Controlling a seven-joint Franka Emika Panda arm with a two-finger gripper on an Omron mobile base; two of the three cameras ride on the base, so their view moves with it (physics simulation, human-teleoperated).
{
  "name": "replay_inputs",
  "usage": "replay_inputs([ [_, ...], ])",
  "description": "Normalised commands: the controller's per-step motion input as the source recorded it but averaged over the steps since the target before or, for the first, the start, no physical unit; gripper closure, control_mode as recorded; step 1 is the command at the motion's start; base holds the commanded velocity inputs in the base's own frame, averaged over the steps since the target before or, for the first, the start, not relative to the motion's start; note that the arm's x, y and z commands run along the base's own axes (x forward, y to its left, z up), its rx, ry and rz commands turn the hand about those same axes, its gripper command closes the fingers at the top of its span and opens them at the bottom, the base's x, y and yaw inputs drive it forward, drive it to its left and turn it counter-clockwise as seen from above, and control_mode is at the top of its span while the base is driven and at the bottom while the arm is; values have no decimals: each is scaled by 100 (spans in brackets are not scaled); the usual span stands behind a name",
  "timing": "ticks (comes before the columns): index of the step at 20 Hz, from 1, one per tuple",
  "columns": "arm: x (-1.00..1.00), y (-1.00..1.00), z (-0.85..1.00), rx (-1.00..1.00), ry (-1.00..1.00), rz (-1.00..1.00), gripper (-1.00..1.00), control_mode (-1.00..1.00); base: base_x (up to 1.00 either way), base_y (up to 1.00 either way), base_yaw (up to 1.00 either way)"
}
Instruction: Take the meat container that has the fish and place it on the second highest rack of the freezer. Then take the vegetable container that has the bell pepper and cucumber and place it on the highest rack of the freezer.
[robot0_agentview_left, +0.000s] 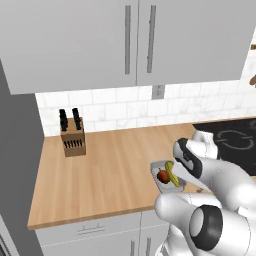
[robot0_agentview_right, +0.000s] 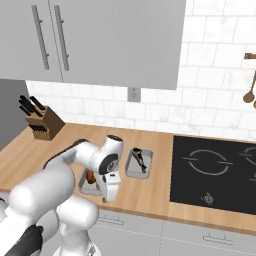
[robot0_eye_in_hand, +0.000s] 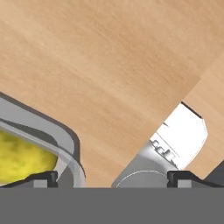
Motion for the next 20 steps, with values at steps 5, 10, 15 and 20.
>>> replay_inputs([
  [5,4,0,-15,0,7,0,-100,-100,0,0,0],
  [10,9,0,-17,0,8,0,-100,-100,0,0,0],
  [15,0,0,-54,3,14,0,-100,-100,0,0,0],
  [20,0,0,-49,7,2,0,-100,-100,0,0,0],
])
